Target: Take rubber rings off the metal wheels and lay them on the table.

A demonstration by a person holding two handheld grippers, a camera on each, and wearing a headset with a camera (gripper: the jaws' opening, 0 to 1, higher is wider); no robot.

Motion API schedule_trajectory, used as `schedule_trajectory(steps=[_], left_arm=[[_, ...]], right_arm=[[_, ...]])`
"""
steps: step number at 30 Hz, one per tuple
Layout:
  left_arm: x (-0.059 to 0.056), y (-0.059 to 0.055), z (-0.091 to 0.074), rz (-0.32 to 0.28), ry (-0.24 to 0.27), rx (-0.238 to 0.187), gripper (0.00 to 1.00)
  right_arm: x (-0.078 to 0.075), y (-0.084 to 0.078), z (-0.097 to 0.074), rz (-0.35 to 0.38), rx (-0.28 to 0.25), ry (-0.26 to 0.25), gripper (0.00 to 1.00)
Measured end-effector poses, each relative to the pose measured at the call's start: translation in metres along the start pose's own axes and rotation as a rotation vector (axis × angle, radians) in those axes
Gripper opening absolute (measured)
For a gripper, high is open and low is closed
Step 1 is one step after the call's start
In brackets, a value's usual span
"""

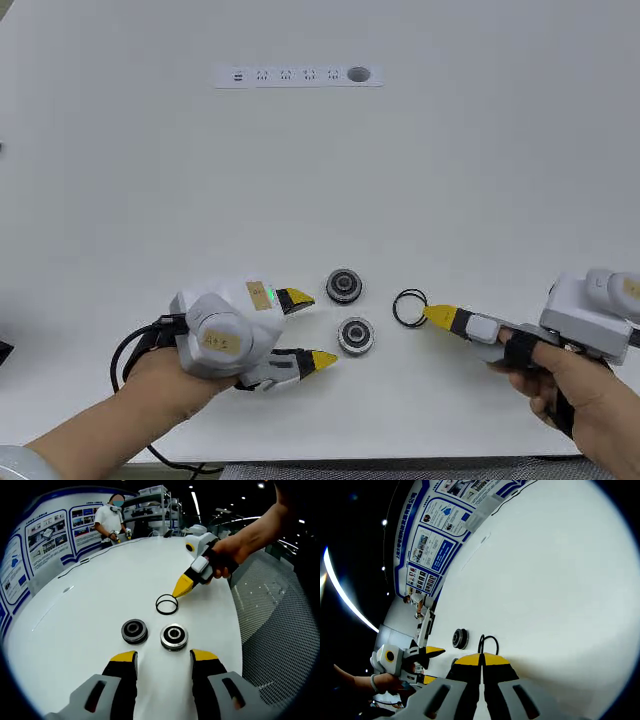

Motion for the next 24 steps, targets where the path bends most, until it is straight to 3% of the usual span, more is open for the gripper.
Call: schedule_trajectory(steps=[24], left_arm=[[0.0025,0.0016,0.0011,0.009,0.003,-0.001,0.43]], right_arm=[[0.0007,0.0008,-0.0009,-0.259,0.045,-0.074,0.16]])
Point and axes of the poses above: the centre of the closed fingertips' face, and the gripper's own axes: z roughly forward along the fingers, x roughly to its left, y roughly out of its top, the point moved 3 cm from there along -z, roughly backward along the fingers, and after that the axes turned 14 degrees about z, right-handed, at the moved point
